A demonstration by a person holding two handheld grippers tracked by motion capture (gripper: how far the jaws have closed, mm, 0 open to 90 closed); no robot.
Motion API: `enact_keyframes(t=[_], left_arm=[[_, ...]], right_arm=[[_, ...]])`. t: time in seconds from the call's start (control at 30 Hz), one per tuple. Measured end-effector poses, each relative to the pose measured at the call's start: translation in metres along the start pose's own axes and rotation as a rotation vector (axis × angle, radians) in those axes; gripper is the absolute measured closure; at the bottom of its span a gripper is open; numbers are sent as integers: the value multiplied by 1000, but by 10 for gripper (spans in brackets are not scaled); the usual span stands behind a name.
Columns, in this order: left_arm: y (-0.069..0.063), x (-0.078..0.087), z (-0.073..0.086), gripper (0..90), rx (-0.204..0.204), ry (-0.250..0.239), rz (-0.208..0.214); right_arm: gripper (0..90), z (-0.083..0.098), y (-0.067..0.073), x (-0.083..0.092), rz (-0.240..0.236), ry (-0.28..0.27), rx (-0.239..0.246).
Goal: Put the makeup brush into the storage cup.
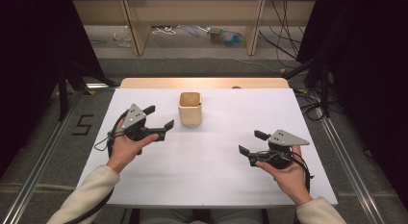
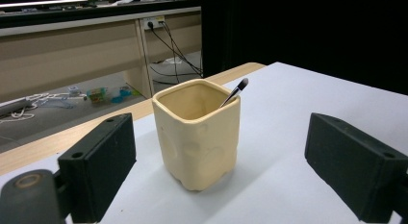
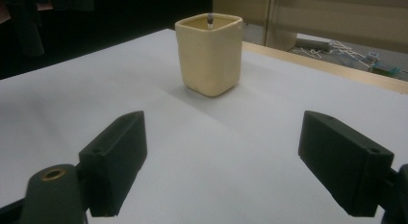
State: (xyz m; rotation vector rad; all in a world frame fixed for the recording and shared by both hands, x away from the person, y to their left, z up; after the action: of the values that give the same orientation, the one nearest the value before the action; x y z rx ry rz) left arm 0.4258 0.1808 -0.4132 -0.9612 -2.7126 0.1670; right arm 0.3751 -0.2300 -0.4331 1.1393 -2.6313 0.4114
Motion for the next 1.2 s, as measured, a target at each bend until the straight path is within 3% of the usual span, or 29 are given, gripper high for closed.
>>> enact_keyframes(t=[0.17, 0.23, 0.27, 0.5, 0.57, 0.73, 1.0, 1.1, 1.13, 1.2], left_arm=[[3, 16, 3, 119, -33, 0, 12], [6, 22, 4, 133, -65, 1, 18], [6, 25, 6, 133, -66, 5, 21], [9, 47, 16, 129, -65, 20, 36], [10, 52, 18, 129, -60, 15, 39], [10, 63, 22, 130, -59, -7, 54], [6, 74, 30, 135, -58, -29, 51], [5, 77, 33, 139, -55, -25, 51], [4, 78, 34, 140, -54, -25, 50], [3, 79, 36, 143, -39, -22, 51]], right_arm=[[184, 1, -3, 2, 12, 6, -16], [184, 1, -2, 3, 8, 12, -35], [184, 1, -4, 3, 22, 1, -8], [182, 0, -2, 3, 8, 12, -36], [181, 1, -3, 2, 16, 4, -16], [181, 0, -2, 2, 13, 10, -24], [181, 0, -3, 2, 14, -12, -6], [181, 0, -2, 2, 1, -7, -26], [182, 0, -3, 1, 17, -13, -3], [182, 0, -1, 2, -2, 5, -28]])
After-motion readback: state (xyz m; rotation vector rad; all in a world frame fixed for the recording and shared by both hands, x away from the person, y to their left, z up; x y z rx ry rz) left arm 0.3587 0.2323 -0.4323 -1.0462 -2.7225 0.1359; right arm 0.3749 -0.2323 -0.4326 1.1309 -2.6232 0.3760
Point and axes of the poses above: each handheld gripper's, and its own axes: x roughly backward along the jaws, z roughly out of its underside, y roughly to its left, the point moved 1 cm from there along -x, roughly forward along the jaws, and after that the axes turned 12 degrees about x, right-handed, at the moved point
